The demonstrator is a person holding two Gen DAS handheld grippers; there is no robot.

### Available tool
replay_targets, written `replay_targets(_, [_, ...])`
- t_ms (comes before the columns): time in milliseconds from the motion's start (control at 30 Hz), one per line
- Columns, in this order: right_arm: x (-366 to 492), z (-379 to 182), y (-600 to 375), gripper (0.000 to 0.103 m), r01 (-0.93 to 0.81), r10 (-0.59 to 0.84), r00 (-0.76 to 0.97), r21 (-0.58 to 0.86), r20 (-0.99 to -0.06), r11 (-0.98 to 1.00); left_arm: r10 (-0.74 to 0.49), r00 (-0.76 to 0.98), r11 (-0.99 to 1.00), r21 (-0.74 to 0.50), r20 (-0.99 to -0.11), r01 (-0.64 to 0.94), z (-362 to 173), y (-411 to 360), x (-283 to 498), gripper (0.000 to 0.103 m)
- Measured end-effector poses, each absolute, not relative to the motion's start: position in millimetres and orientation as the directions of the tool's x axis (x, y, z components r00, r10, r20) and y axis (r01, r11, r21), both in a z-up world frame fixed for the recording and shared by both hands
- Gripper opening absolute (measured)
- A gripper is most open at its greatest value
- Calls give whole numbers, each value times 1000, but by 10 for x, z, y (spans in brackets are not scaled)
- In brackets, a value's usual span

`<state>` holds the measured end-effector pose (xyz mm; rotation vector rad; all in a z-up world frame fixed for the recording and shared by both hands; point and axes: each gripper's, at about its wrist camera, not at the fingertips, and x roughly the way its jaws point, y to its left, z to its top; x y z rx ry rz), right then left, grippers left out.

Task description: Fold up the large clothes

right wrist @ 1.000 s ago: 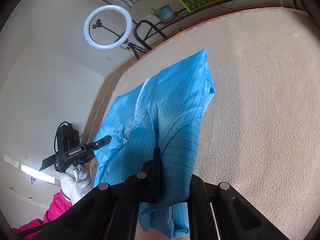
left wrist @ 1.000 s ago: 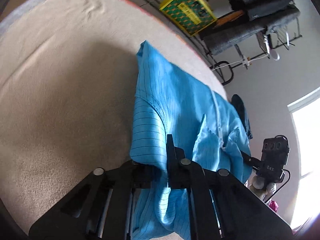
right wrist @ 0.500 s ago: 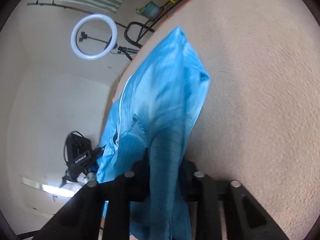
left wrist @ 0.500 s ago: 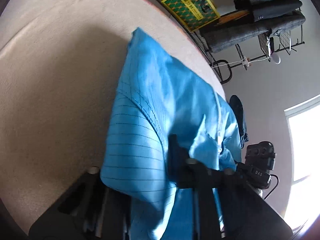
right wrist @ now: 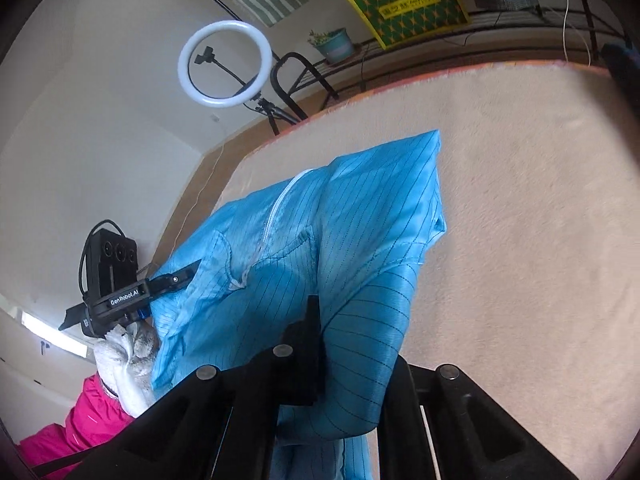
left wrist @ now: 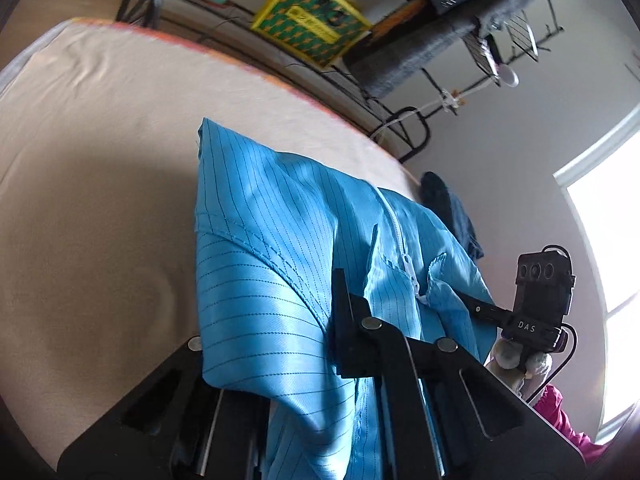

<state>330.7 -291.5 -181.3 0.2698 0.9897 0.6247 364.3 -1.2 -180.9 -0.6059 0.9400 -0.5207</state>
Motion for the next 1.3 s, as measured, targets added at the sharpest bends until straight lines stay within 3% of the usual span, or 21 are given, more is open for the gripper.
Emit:
replay_targets(333, [3182,-1334,-4009,4,-327,511,511,393,-692,859,-708,443,698,-644,-551,315,-1465,-1303,3873,5])
replay_targets(767, [3473,-408,-5618,3,-210,281,713,186,-642,960,-755,429,655,-546,-496,522,-977,-3466,4572,5])
replay_targets(900, [3662,-194,-6058,3,-147,192,761,124,-620,981,-758,421,651,-536,-499,538,-951,-4028,4822,5])
replay_targets(933, [3701,-164,-6144,3,-81,138,733,116,-667,990,-759,420,650,-536,-498,539,-957,-4200,4902,5])
replay_targets(1300, [4229,-153,-6828,3,16,15,769,42,-639,999,-718,448,692,-474,-533,545,-1161,-5136,5405,5])
